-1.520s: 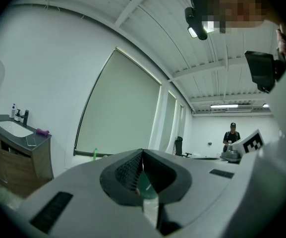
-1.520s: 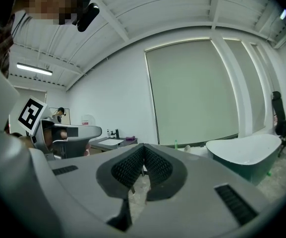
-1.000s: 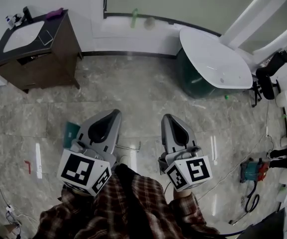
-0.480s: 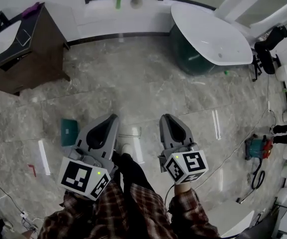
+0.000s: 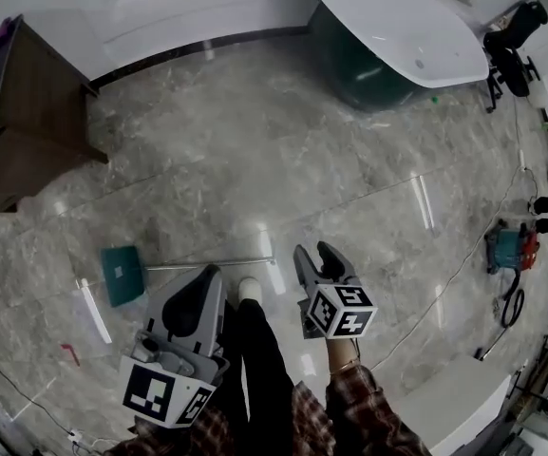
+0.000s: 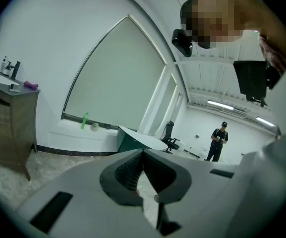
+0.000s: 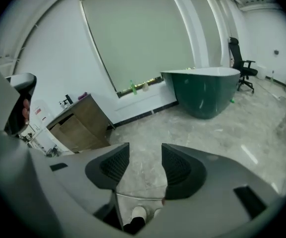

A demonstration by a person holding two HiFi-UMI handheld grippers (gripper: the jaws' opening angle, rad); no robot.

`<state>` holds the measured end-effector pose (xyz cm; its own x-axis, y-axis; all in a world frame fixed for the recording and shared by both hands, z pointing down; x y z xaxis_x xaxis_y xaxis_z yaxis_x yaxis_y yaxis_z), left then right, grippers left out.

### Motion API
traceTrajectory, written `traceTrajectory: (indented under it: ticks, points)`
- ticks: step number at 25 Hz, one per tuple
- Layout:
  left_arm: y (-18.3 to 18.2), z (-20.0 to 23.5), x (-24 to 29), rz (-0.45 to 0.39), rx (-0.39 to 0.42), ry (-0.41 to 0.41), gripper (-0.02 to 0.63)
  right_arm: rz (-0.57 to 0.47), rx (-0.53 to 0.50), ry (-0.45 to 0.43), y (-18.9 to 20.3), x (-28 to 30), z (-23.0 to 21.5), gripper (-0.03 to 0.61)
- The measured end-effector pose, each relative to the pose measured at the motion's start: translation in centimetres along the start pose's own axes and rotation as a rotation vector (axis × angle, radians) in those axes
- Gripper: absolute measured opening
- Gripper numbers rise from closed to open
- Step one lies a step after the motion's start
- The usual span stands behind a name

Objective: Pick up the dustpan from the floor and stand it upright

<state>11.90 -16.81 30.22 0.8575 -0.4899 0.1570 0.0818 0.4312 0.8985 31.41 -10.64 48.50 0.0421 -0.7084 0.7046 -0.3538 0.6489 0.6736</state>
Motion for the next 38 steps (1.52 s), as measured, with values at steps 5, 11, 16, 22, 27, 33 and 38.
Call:
traceTrajectory:
  ticks: [5, 11, 16, 22, 27, 33, 38]
  points:
    - [6.5, 3.5, 1.8, 0.034, -0.025, -0.002, 0.011, 0.083, 0.100, 0.063, 7.4, 7.4, -3.1, 0.195]
    - [14.3, 5.9, 2.8, 0.057, -0.049, 0.004, 0.011, 0.145, 0.177, 0.125, 15.5, 12.6, -5.6, 0.195]
    - [20.2, 8.0, 4.2, 0.073, -0.037, -0.009, 0.011, 0.192, 0.158, 0.136, 21.4, 16.1, -6.7, 0.195]
    - [25.9, 11.6, 6.8, 0.094, -0.015, -0.014, 0.011, 0.274, 0.143, 0.150, 28.0, 20.5, -7.2, 0.195]
    - [31.2, 14.5, 7.9, 0.119, 0.012, 0.003, 0.011, 0.345, 0.190, 0.139, 35.3, 24.5, -7.1, 0.195]
    - [38.0, 17.3, 9.6, 0.150, 0.050, 0.017, 0.011, 0.374, 0.223, 0.175, 41.7, 30.0, -9.7, 0.195]
    - [41.9, 19.1, 10.9, 0.156, 0.064, 0.038, 0.011, 0.410, 0.318, 0.215, 46.1, 33.9, -12.1, 0.195]
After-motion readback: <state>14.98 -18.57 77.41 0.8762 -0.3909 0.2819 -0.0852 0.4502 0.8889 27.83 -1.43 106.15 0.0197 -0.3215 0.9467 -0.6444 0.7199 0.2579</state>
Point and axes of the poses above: the fingertips, and each gripper's own axes: x forward along the fingers, z to its left, y out of its underside, the point moved 3 cm from there along -x, backward along the fingers, and after that the axes turned 6 degrees about y, right-handed, at the moved point
